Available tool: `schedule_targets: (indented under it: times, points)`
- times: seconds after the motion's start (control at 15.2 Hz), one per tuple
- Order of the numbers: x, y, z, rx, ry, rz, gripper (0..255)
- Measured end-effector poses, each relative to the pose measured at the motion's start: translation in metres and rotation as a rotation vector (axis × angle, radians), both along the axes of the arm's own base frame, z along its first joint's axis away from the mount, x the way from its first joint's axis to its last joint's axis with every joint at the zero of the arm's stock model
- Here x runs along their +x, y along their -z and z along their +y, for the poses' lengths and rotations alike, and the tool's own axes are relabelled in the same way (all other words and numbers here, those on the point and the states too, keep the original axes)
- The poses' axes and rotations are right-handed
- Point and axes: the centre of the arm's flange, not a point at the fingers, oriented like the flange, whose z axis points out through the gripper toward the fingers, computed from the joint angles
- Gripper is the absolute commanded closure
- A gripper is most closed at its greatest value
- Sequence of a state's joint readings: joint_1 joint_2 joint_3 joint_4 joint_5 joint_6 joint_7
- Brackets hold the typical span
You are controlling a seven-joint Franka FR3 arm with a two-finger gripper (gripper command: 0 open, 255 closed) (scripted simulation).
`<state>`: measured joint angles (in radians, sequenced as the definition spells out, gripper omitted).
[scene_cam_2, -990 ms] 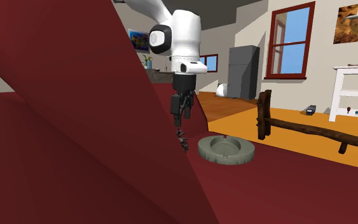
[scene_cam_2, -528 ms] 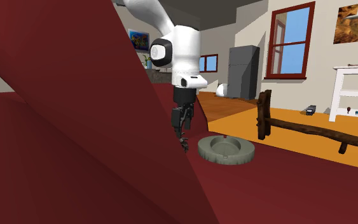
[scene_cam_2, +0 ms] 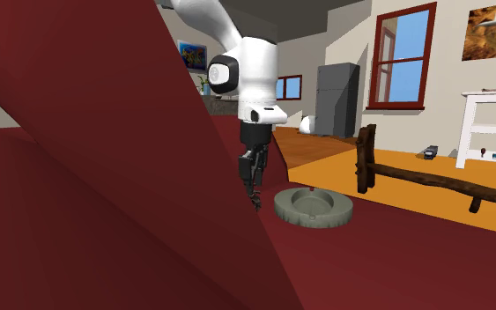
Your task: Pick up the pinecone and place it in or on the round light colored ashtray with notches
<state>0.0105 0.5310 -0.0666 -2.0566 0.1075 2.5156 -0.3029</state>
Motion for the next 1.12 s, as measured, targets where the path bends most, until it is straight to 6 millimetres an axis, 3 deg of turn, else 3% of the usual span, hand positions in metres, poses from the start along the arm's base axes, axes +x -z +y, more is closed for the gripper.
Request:
schedule_targets:
  times: [0.66,1.12]
  points:
    - [0.001,-0.005,0.001,0.000,0.000,-0.005,255]
    - [0.001,-0.037,0.001,0.000,0.000,0.000,255]
